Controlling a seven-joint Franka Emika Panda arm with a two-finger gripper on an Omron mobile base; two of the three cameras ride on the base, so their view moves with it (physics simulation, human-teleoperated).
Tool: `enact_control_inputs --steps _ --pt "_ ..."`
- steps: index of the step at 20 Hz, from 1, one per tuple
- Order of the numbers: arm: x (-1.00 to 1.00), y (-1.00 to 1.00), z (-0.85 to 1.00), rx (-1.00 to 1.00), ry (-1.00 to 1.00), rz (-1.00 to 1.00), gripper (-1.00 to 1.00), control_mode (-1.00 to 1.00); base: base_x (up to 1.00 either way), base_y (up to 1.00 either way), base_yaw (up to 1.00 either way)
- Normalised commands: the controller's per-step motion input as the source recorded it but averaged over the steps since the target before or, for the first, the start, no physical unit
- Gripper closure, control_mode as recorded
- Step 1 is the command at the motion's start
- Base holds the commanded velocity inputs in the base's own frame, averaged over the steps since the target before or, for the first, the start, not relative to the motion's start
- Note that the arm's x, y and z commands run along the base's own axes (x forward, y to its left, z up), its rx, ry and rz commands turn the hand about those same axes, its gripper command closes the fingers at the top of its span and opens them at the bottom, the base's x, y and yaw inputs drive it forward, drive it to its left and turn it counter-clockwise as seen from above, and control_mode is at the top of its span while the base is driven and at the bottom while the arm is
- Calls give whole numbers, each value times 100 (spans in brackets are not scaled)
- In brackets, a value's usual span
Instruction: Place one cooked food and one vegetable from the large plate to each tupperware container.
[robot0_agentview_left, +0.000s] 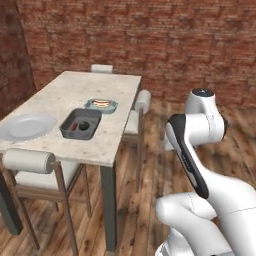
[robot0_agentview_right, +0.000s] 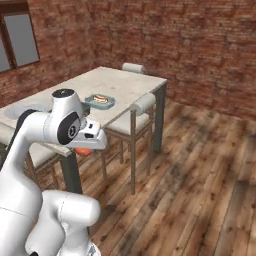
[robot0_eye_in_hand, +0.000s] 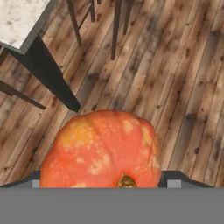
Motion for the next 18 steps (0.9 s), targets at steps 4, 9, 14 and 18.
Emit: enact_control_inputs --steps 4,9,14,18 --pt "0 0 0 0 0 0 100 100 21 -83 63" --pt "0 0 0 0 0 0 100 100 64 -97 64" --pt "0 0 0 0 0 0 100 100 81 -92 65" --pt "0 0 0 0 0 0 100 100 71 -100 63"
